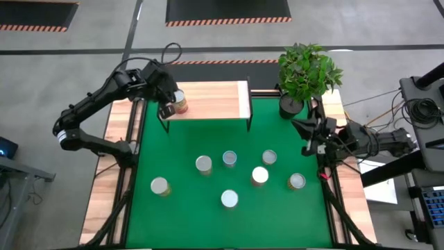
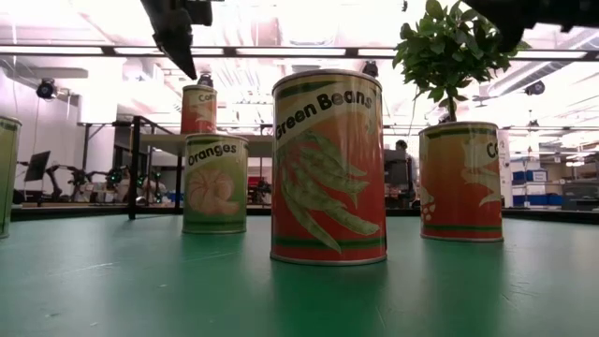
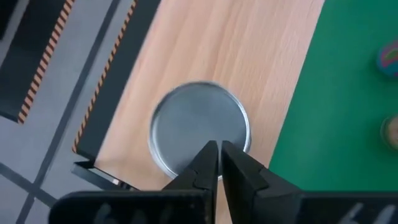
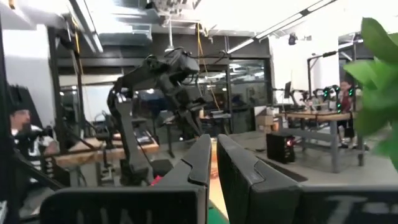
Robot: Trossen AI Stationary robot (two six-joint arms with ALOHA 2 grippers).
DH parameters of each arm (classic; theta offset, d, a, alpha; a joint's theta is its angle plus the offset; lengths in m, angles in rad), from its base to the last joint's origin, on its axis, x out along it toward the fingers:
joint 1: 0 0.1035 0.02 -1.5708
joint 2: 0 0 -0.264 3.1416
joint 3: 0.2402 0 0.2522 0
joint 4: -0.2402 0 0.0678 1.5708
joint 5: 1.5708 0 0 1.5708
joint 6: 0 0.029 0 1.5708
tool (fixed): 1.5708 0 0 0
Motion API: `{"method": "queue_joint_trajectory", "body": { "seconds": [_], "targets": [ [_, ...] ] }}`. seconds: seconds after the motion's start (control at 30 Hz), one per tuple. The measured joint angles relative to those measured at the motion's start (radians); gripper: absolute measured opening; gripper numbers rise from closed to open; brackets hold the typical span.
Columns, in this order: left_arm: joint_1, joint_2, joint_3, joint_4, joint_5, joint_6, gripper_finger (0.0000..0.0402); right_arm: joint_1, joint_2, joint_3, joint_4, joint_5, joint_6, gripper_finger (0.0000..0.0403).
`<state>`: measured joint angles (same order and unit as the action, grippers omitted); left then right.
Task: Pick and place cans onto a shelf
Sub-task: Put the left corn can on the shelf
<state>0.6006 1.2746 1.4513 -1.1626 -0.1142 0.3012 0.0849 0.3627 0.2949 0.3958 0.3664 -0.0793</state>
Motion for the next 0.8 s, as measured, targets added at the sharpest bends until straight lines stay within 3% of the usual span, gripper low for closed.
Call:
{"method": "queue_joint_trajectory", "body": {
  "seconds": [0.33, 0.5, 0.8],
  "targets": [
    [0.012, -0.001, -0.056, 0.007, -0.097, 0.004, 0.0000, 0.000, 0.147, 0.109, -0.001, 0.000, -0.053, 0.0018],
    [0.014, -0.001, -0.063, 0.011, -0.182, 0.005, 0.0000, 0.000, 0.164, 0.118, 0.002, 0.000, -0.079, 0.0018],
    [0.019, 0.003, -0.027, 0.011, -0.192, 0.060, 0.0000, 0.000, 0.163, 0.120, 0.002, 0.000, -0.091, 0.0018]
  ]
}}
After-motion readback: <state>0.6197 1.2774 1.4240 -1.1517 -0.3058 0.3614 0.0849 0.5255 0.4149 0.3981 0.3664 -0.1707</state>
